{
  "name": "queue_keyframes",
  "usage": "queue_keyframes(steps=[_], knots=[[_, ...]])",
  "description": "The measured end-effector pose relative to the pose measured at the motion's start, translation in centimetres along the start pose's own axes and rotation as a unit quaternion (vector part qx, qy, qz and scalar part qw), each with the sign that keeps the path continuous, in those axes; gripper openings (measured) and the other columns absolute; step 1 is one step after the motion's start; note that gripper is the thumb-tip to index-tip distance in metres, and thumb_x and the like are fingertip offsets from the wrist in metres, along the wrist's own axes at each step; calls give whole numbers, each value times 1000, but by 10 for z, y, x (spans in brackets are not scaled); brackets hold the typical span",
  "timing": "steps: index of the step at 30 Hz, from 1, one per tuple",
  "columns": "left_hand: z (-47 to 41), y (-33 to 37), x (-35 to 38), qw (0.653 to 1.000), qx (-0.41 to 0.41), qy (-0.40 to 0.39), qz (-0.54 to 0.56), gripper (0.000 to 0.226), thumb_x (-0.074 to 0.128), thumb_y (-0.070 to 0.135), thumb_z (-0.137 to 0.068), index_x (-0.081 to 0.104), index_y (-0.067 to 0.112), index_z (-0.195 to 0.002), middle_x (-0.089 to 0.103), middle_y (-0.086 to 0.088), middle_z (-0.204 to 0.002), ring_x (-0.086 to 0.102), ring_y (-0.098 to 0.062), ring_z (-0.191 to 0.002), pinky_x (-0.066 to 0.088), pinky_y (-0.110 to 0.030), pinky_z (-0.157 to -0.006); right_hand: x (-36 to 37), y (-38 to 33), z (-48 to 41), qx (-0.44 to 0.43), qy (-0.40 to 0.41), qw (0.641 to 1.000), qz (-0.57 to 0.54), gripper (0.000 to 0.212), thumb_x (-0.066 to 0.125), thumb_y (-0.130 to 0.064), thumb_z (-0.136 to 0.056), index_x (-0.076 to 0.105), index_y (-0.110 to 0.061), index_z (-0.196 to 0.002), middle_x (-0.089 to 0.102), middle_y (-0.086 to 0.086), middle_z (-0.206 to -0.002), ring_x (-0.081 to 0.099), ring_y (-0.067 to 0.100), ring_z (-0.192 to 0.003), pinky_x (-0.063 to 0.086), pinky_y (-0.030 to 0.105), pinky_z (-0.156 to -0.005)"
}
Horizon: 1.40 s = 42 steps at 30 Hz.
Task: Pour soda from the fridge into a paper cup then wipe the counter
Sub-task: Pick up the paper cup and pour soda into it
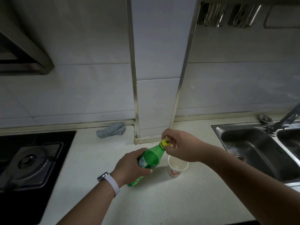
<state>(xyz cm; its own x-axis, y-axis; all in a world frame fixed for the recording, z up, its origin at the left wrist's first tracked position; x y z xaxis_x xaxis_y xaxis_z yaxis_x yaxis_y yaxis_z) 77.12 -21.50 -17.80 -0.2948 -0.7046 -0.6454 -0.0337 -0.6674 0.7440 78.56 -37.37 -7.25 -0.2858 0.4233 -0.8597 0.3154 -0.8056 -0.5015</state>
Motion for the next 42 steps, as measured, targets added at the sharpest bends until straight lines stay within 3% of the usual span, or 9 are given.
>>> queue_keyframes(steps=[3, 6, 8, 12, 17, 22, 26, 32, 42], knots=[[0, -3, 0, 1000, -3, -5, -6, 66, 83, 43, -63, 51, 50, -120, 65, 25, -103, 63, -3, -95, 55, -30, -87, 4, -1, 0, -18, -5, 1000, -17, 51, 68, -32, -83, 45, -33, -128, 50, -11, -112, 55, 6, -93, 48, 19, -75], [1, -6, 4, 1000, -4, -15, -19, 70, 82, 45, -63, 52, 46, -126, 65, 23, -107, 63, -3, -97, 55, -29, -88, 8, 8, -3, 39, -5, 999, 5, 36, 59, -52, -89, 54, -27, -114, 54, -11, -83, 52, 4, -70, 43, 23, -62], [2, -6, 4, 1000, -2, -18, -21, 71, 82, 45, -63, 52, 45, -128, 65, 23, -107, 63, -2, -95, 55, -29, -87, 8, 6, -3, 37, 12, 999, -3, 22, 59, -44, -91, 56, -27, -104, 51, -11, -73, 49, 8, -64, 45, 27, -61], [3, -3, 2, 999, 1, -21, -27, 67, 83, 41, -66, 52, 46, -124, 63, 24, -101, 63, -3, -93, 54, -25, -84, 14, 1, 1, 10, -21, 1000, -18, 49, 68, -37, -85, 46, -31, -129, 52, -13, -104, 56, 7, -88, 51, 24, -77], [4, -1, 0, 999, 2, -17, -44, 71, 83, 40, -64, 53, 42, -129, 67, 20, -104, 64, -3, -92, 54, -25, -82, 7, 8, 4, 28, 17, 999, -21, 21, 60, -43, -92, 59, -25, -102, 51, -10, -72, 47, 6, -63, 38, 22, -57], [3, -3, 1, 997, -20, -16, -67, 71, 80, 47, -61, 52, 44, -126, 68, 19, -107, 64, -5, -93, 55, -29, -84, -10, 12, 7, 0, 49, 998, -51, 26, 65, -34, -90, 58, -28, -115, 47, -18, -80, 47, 1, -69, 35, 13, -61], [0, -3, 5, 995, -38, -14, -95, 73, 78, 49, -58, 52, 47, -126, 69, 17, -106, 65, -7, -94, 55, -33, -84, -15, 45, 12, 32, 62, 990, -122, 26, 70, -35, -86, 57, -32, -109, 57, -13, -88, 56, 9, -74, 49, 27, -71], [-8, -2, 22, 985, -66, -45, -156, 62, 76, 46, -60, 53, 49, -118, 69, 18, -98, 65, -9, -88, 55, -31, -77, -17, 91, 28, 68, 88, 974, -195, 20, 69, -30, -88, 59, -29, -105, 60, -12, -88, 52, 2, -69, 41, 9, -62], [-20, 5, 48, 964, -83, -84, -237, 55, 72, 45, -61, 56, 42, -113, 69, 13, -92, 65, -15, -84, 55, -33, -74, 5, 145, 46, 111, 70, 961, -246, 23, 68, -32, -89, 61, -26, -109, 61, -3, -98, 54, 9, -75, 46, 24, -69]])
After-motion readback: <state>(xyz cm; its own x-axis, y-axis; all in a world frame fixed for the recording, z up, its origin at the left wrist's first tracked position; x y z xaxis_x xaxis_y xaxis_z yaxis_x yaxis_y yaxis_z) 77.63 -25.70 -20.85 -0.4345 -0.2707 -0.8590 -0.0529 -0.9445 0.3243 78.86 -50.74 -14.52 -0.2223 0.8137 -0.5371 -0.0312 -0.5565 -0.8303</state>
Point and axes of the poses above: each hand's wrist, its own z-axis away from the middle knuckle, its own x-axis out of the palm, y = z × x, the point moved 10 cm from there along -z, towards the middle knuckle
